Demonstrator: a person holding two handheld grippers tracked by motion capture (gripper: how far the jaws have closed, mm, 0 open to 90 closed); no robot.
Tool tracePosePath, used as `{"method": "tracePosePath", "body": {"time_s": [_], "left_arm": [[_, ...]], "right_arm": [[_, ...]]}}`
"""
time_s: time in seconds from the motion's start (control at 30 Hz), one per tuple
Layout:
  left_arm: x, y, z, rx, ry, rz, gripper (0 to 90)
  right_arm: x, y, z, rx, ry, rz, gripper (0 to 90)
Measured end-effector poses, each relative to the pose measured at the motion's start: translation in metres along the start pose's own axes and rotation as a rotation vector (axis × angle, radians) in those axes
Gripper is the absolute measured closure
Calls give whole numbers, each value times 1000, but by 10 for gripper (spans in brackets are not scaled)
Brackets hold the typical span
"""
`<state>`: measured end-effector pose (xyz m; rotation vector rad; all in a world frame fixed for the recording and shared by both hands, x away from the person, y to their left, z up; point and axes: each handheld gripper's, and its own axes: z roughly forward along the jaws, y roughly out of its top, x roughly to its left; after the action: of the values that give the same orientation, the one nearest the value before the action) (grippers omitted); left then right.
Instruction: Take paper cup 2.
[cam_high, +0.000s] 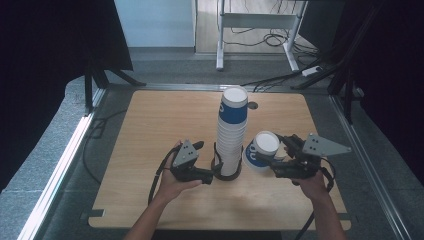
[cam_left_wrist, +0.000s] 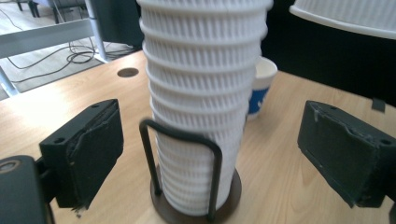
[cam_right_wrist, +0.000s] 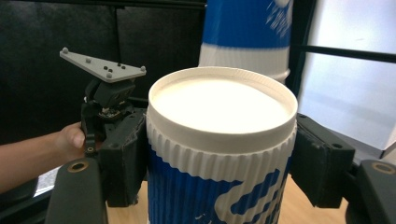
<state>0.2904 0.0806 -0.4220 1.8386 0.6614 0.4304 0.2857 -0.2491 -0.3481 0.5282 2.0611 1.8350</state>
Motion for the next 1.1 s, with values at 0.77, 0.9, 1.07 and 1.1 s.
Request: {"method": "tracePosePath", "body": {"time_s": [0.77,0.9,1.07,1.1], "left_arm": [[-19,-35,-31,-7,-37,-37,72],[-17,-36,-34,-16,-37,-44,72],[-16,-39,-36,-12,-43,-51,72],[-15,-39,-36,-11,-44,-52,72]], "right_arm": [[29,-66,24,95,62,10,279],[32,-76,30,119,81,19,280],[35,-85,42,136,87,22,279],[35,-87,43,137,87,23,279]]}}
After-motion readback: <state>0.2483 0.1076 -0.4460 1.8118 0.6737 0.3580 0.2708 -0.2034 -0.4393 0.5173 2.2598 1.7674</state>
